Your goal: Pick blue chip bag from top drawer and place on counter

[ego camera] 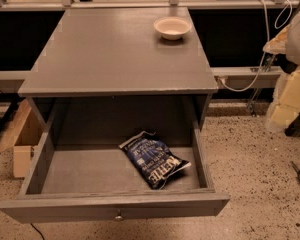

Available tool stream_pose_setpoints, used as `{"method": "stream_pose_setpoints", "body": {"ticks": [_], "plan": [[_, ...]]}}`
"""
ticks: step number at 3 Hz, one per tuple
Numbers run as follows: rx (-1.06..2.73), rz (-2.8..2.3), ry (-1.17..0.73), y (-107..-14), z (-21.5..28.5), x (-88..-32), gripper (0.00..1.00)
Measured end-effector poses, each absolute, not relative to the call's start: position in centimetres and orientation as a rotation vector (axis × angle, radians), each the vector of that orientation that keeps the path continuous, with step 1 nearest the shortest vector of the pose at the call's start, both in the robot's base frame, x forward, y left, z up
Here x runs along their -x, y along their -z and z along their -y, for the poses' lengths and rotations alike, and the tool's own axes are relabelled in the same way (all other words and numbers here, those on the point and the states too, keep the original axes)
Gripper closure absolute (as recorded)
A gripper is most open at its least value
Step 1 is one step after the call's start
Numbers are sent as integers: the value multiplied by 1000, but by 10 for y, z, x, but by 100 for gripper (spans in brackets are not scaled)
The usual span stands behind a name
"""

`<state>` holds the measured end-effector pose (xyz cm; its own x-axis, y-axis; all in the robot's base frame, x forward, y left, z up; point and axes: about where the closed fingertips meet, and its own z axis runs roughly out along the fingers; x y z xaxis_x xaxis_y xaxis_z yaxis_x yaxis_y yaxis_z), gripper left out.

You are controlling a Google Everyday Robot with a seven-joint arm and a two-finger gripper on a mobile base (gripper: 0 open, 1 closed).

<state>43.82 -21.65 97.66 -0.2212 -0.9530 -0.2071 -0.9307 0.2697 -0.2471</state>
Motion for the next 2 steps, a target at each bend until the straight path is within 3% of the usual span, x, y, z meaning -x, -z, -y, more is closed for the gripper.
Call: {"method": "stream_pose_setpoints", "body": {"ticks": [2], "plan": [[1667, -2222, 5, -957, 200, -438, 0]]}}
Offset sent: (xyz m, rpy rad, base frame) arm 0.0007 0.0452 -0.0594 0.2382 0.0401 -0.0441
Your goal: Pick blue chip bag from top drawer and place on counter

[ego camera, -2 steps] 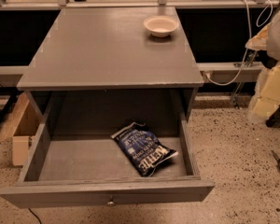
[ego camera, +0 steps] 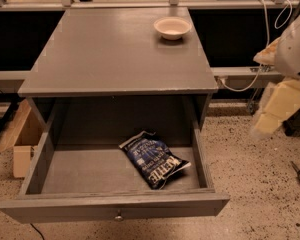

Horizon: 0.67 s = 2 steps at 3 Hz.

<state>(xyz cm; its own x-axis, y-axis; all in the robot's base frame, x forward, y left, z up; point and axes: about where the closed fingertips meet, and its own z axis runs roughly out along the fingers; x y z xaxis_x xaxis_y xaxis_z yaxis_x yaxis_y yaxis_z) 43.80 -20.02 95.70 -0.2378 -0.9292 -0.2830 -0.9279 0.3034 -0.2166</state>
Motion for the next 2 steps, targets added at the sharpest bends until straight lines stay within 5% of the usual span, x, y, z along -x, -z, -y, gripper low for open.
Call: {"method": "stream_pose_setpoints", "body": {"ticks": [2], "plan": [[1388, -2209, -331, -876, 130, -439, 0]]}}
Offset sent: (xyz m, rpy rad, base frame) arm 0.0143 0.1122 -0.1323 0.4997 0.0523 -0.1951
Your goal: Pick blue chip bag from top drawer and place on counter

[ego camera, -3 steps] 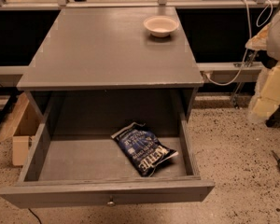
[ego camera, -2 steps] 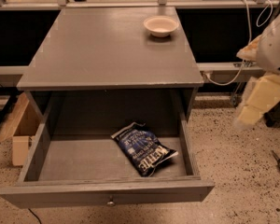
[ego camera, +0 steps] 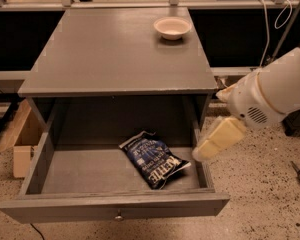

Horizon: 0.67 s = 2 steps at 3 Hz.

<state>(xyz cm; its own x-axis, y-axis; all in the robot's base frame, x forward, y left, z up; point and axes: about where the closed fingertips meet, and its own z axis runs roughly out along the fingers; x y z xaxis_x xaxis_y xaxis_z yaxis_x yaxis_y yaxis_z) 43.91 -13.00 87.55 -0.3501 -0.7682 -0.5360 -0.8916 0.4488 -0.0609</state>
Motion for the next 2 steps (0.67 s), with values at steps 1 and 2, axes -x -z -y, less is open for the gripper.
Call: {"method": "stream_pose_setpoints", "body": {"ticks": [1, 2], "plan": [[1262, -2220, -459, -844, 96, -444, 0], [1262, -2220, -459, -844, 96, -444, 0]]}}
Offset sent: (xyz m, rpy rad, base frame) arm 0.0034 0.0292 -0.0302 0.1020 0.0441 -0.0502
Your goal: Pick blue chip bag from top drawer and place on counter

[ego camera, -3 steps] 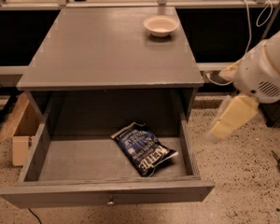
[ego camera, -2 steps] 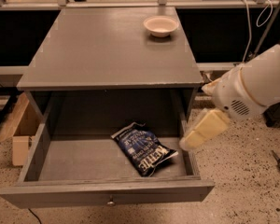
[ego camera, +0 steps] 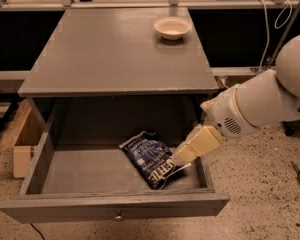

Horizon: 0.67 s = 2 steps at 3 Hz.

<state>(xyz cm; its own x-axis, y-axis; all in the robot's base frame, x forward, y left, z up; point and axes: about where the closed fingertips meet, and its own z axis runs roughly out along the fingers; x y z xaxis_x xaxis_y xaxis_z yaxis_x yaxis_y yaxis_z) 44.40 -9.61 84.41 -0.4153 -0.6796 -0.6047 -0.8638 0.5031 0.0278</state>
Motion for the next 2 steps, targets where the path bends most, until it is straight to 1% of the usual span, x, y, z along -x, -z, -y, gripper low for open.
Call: {"method": "stream_pose_setpoints", "body": {"ticks": [1, 2], "plan": [[1285, -2230, -470, -821, 82, -445, 0], [1289, -2248, -513, -772, 57, -452, 0]]}}
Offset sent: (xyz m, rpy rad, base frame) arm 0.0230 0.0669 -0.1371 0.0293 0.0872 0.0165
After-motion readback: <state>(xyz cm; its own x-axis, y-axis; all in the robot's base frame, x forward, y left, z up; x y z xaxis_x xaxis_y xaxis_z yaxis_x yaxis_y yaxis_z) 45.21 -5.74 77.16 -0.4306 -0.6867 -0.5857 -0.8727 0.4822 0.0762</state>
